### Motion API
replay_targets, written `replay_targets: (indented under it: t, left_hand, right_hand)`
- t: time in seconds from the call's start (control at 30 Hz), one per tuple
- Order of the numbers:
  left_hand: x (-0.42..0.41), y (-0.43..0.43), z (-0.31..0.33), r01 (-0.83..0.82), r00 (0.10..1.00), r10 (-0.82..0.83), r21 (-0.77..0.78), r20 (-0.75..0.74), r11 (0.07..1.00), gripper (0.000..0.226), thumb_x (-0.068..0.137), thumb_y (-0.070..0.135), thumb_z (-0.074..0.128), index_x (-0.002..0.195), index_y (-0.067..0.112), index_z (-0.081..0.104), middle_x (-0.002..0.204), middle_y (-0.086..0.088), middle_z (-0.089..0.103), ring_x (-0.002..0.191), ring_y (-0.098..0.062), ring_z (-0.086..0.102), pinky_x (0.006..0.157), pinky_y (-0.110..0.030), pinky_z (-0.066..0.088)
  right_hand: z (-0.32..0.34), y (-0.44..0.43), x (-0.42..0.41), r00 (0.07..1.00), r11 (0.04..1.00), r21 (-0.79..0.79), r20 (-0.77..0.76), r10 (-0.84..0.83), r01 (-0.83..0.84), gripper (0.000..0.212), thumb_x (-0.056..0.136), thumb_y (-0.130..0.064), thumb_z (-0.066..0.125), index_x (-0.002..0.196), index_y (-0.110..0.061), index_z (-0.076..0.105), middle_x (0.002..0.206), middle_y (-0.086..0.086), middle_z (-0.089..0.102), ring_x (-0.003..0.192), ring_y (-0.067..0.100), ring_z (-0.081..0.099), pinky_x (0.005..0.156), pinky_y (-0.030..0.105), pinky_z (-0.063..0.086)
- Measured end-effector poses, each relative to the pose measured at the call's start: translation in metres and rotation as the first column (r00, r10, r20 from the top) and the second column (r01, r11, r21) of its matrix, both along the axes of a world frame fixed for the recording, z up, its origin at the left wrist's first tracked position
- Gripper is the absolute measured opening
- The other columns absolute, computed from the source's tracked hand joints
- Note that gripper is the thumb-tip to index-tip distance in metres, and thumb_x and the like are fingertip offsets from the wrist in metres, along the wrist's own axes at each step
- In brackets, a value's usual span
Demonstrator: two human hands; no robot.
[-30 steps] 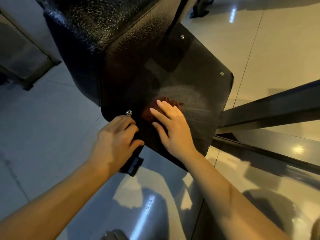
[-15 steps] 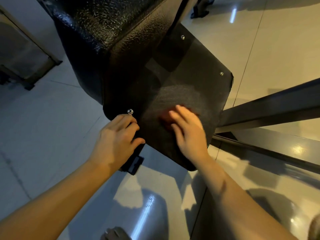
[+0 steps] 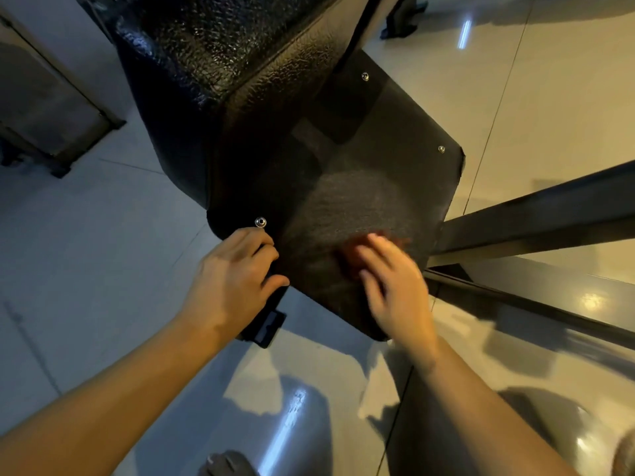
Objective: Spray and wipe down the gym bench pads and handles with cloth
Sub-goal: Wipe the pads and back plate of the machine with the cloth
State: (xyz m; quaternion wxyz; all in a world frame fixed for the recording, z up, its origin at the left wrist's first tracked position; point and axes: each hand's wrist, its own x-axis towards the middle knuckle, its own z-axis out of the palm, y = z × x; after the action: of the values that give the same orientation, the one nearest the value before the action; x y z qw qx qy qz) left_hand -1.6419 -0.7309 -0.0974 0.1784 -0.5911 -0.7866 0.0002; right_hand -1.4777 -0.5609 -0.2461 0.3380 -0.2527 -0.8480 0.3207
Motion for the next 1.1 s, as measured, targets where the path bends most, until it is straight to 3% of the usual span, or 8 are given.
replay_targets:
  t: [0.17,0.33,0.47,0.53,0.67,0.83,0.97,1.1]
  left_hand:
    - [0.003,-0.001,-0.004,-0.034,0.999,0.034,0.010,0.009,0.999,0.035,0.081,0.031,0.079,0.102,0.004,0.075,0.111,-0.011,0.068,0.110,-0.027,0.062,0.088,-0.038,0.056]
    - [0.002,-0.001,-0.002,-0.029,1.000,0.028,-0.018,-0.006,0.999,0.036,0.080,0.032,0.079,0.103,0.005,0.075,0.111,-0.011,0.068,0.110,-0.027,0.062,0.089,-0.040,0.057]
    - [0.002,0.000,0.001,-0.019,1.000,0.019,-0.016,-0.009,1.000,0.035,0.081,0.033,0.075,0.100,0.004,0.075,0.108,-0.011,0.069,0.107,-0.028,0.064,0.086,-0.040,0.058]
    - [0.003,0.000,-0.001,-0.028,1.000,0.028,-0.013,0.010,1.000,0.035,0.083,0.033,0.075,0.102,0.004,0.074,0.109,-0.010,0.068,0.106,-0.026,0.064,0.085,-0.036,0.056]
    - [0.003,0.000,-0.003,-0.072,0.996,0.072,-0.019,0.042,0.997,0.035,0.083,0.032,0.080,0.106,0.007,0.074,0.111,-0.006,0.065,0.107,-0.021,0.061,0.086,-0.030,0.052]
    - [0.003,0.001,0.000,-0.046,0.999,0.045,-0.046,-0.007,0.998,0.036,0.081,0.036,0.080,0.103,0.008,0.074,0.109,-0.006,0.065,0.106,-0.022,0.061,0.086,-0.033,0.056]
    - [0.003,0.002,0.005,-0.010,1.000,0.009,-0.033,-0.025,0.999,0.033,0.082,0.035,0.076,0.097,0.006,0.075,0.105,-0.008,0.068,0.105,-0.026,0.065,0.086,-0.039,0.059]
    - [0.001,0.001,0.001,-0.001,1.000,0.001,-0.010,0.019,1.000,0.032,0.084,0.033,0.078,0.097,0.005,0.074,0.107,-0.009,0.067,0.104,-0.026,0.065,0.084,-0.038,0.060]
  right_hand:
    - [0.025,0.046,-0.040,0.907,0.805,-0.420,0.158,-0.391,0.420,0.043,0.105,-0.024,0.048,0.148,-0.017,0.052,0.159,0.005,0.041,0.148,0.025,0.035,0.125,0.045,0.025]
    - [0.075,-0.012,-0.072,0.995,0.984,-0.173,-0.072,-0.064,0.051,0.042,0.102,-0.023,0.055,0.144,-0.019,0.056,0.159,0.002,0.042,0.149,0.020,0.032,0.125,0.038,0.019]
    - [0.038,-0.013,-0.037,0.989,0.986,0.106,-0.068,0.133,-0.125,0.040,0.102,-0.024,0.056,0.141,-0.018,0.059,0.154,0.002,0.047,0.147,0.018,0.036,0.124,0.038,0.023]
    - [0.013,0.000,-0.025,0.992,0.990,-0.073,-0.032,-0.121,0.118,0.037,0.102,-0.022,0.053,0.138,-0.019,0.060,0.150,0.001,0.051,0.143,0.018,0.041,0.123,0.043,0.028]
    - [0.035,0.042,-0.058,0.883,0.745,-0.501,0.091,-0.461,0.440,0.038,0.105,-0.021,0.047,0.142,-0.018,0.057,0.155,0.004,0.046,0.147,0.023,0.037,0.125,0.045,0.024]
    - [0.091,0.013,-0.102,0.978,0.962,-0.266,-0.172,-0.116,0.067,0.039,0.101,-0.023,0.055,0.138,-0.012,0.061,0.153,0.009,0.049,0.146,0.026,0.040,0.123,0.041,0.026]
    - [0.054,-0.029,-0.053,0.970,0.991,-0.013,-0.205,0.127,-0.133,0.035,0.099,-0.018,0.058,0.133,-0.014,0.066,0.150,0.004,0.053,0.146,0.018,0.040,0.123,0.038,0.027]
    - [0.005,0.013,-0.024,0.951,0.901,-0.324,-0.013,-0.310,0.289,0.038,0.104,-0.024,0.051,0.139,-0.017,0.060,0.153,0.002,0.050,0.145,0.019,0.040,0.123,0.046,0.029]
